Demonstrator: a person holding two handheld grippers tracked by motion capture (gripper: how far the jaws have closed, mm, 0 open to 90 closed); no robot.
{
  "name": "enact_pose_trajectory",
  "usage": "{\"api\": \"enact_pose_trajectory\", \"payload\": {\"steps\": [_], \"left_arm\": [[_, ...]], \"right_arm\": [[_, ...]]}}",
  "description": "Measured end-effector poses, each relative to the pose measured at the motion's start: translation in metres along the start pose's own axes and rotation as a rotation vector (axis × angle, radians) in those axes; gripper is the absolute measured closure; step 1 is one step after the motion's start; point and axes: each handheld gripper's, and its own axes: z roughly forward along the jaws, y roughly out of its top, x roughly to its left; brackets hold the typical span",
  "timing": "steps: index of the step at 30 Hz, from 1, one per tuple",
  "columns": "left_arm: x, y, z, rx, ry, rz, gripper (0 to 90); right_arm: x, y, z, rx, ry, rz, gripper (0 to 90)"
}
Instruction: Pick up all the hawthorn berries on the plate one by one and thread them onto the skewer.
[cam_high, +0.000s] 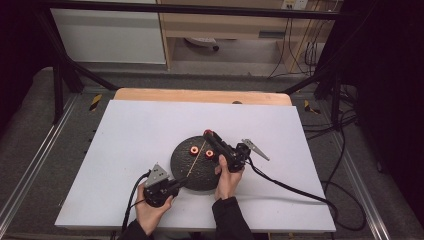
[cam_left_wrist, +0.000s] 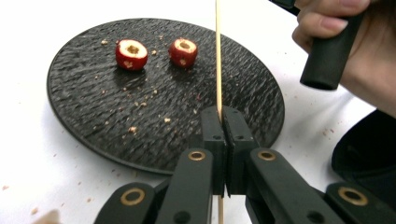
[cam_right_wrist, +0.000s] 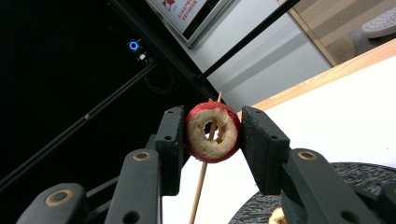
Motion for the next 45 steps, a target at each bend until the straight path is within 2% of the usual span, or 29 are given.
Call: {"api": "enact_pose_trajectory", "payload": {"steps": [22,45], "left_arm": [[0.002,0.029,0.017,-0.011,-0.018,0.009,88.6],[0.003,0.048,0.027,0.001,-0.024,0.021,88.7]], "right_arm": [[0.003,-0.004,-0.004,0.030,0.009,-0.018,61.3],[0.006,-0.019,-0.012,0.060,0.006,-0.048,61.4]]}}
